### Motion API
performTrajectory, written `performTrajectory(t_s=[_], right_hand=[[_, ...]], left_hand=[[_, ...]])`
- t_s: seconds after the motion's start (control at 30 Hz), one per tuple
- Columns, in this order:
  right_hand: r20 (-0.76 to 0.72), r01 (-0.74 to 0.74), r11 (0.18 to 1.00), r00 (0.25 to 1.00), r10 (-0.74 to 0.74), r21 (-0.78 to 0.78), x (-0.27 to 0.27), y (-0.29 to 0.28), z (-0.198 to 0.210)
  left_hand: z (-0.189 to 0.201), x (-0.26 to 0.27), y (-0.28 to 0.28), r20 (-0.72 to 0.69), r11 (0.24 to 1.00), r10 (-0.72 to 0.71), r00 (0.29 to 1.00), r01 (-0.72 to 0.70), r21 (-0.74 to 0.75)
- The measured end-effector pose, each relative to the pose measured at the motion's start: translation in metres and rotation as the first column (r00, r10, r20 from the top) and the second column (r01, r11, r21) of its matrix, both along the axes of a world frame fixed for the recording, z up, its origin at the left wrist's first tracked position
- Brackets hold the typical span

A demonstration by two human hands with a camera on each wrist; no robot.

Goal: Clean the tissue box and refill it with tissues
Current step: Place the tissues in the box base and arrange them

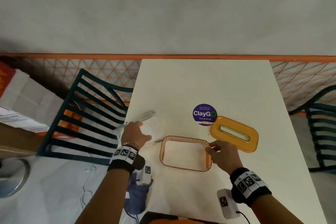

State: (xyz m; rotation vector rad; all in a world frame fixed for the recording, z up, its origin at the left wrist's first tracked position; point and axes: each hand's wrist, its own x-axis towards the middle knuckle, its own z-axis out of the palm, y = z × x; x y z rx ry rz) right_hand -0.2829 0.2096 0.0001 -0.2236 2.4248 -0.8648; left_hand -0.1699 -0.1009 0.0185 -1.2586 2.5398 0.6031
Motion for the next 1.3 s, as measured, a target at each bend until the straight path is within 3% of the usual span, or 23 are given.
performTrajectory(t_s=[0.13,0.4,0.57,0.67,0.73,0.87,1.0,1.13,1.3], right_hand=[[0.051,0.01,0.999,0.999,-0.008,-0.04,0.001,0.001,0.007],[-0.006,0.029,0.995,1.0,-0.029,0.092,0.005,-0.008,0.005],[-0.163,0.054,0.969,0.987,-0.014,0.242,0.013,-0.022,0.018],[-0.293,0.068,0.982,0.956,-0.014,0.178,0.018,-0.044,0.032],[-0.33,0.034,0.994,0.944,0.003,0.106,0.022,-0.063,0.04],[-0.152,-0.081,0.991,0.986,0.065,-0.105,0.034,-0.111,0.057],[-0.039,-0.226,0.926,0.974,0.225,-0.302,0.049,-0.162,0.064],[-0.083,-0.325,0.898,0.945,0.315,-0.297,0.056,-0.206,0.06],[-0.124,-0.368,0.915,0.928,0.351,-0.164,0.061,-0.223,0.033]], left_hand=[[-0.013,0.007,-0.024,0.195,0.982,-0.163,0.967,0.178,-0.064],[-0.015,0.0,-0.038,0.119,0.972,-0.186,0.975,0.201,-0.126],[-0.014,0.004,-0.051,0.044,0.981,-0.18,0.983,0.176,0.085],[-0.012,0.007,-0.064,0.032,0.955,-0.208,0.978,0.196,0.222],[-0.007,0.011,-0.073,-0.051,0.927,-0.21,0.976,0.216,0.307],[0.012,0.031,-0.086,-0.318,0.828,-0.011,0.948,0.187,0.529],[0.032,0.053,-0.081,-0.48,0.697,0.258,0.838,0.183,0.693],[0.026,0.061,-0.074,-0.472,0.608,0.43,0.77,0.139,0.782],[0.013,0.061,-0.059,-0.441,0.651,0.455,0.774,0.049,0.758]])
